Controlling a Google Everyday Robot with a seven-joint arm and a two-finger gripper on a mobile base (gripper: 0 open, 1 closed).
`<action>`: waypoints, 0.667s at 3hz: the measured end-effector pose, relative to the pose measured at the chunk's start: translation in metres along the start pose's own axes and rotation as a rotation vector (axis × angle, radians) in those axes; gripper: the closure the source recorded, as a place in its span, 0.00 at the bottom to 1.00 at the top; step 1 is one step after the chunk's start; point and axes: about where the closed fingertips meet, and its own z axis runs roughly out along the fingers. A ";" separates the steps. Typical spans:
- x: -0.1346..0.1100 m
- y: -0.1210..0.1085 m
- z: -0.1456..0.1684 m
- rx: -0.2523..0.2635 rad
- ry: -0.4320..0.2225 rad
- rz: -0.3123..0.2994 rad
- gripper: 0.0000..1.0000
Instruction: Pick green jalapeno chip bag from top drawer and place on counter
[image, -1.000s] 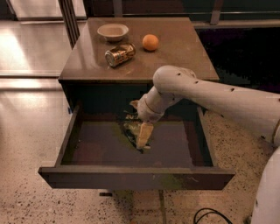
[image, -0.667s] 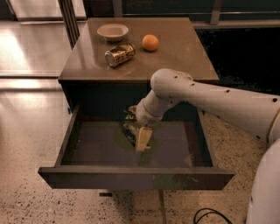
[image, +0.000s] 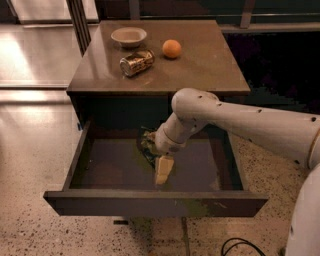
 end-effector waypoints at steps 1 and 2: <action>0.005 0.003 0.011 -0.002 0.023 0.004 0.00; 0.010 -0.009 0.024 0.017 0.036 0.005 0.00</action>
Offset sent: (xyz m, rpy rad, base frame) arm 0.0267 0.0072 -0.0391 -0.0429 -0.0470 -0.0341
